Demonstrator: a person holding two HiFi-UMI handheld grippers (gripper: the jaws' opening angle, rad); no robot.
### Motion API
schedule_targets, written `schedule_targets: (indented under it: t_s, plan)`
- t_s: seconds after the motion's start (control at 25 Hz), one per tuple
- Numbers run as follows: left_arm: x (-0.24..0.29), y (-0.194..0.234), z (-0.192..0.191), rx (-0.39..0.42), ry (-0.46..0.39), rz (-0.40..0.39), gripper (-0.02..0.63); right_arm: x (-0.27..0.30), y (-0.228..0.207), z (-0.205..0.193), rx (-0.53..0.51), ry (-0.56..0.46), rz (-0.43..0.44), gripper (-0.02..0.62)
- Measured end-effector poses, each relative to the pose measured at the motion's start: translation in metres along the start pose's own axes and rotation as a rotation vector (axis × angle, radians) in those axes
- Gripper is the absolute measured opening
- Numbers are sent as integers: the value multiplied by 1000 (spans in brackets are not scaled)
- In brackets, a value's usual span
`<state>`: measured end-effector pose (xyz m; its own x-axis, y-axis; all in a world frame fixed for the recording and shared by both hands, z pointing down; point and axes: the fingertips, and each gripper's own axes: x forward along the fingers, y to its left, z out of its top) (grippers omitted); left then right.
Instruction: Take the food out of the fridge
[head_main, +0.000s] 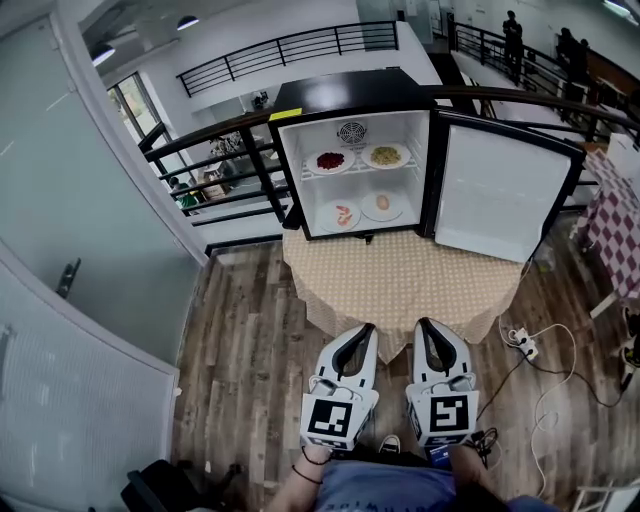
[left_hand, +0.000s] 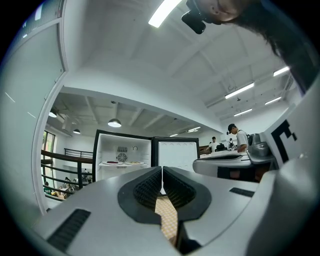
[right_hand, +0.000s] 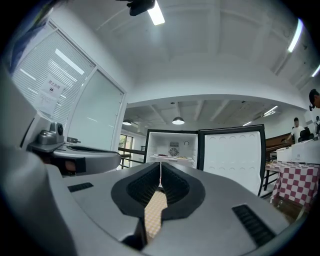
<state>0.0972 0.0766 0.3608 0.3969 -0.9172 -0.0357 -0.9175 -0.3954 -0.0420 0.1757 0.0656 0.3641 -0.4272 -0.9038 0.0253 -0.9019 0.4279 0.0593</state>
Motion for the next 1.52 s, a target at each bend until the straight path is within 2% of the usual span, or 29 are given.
schedule_targets:
  t_s: [0.24,0.48,0.8,1.2,1.52]
  plan:
    - [8,10,2,9,10,35,18,18,-3,-3,14,2,37,18]
    - [21,33,-12,7,32,61,18,45,-2,-11,14,12,55,20]
    - [73,88,-19,9,23,52,18,116,0,-12,-10,33,62,20]
    - [148,172,-26,17,28,24,18,221,-8,-19,11,77,14,20]
    - [183,221,-54,63,96,-14,18,283,-13,-38,-5,141,-33,20]
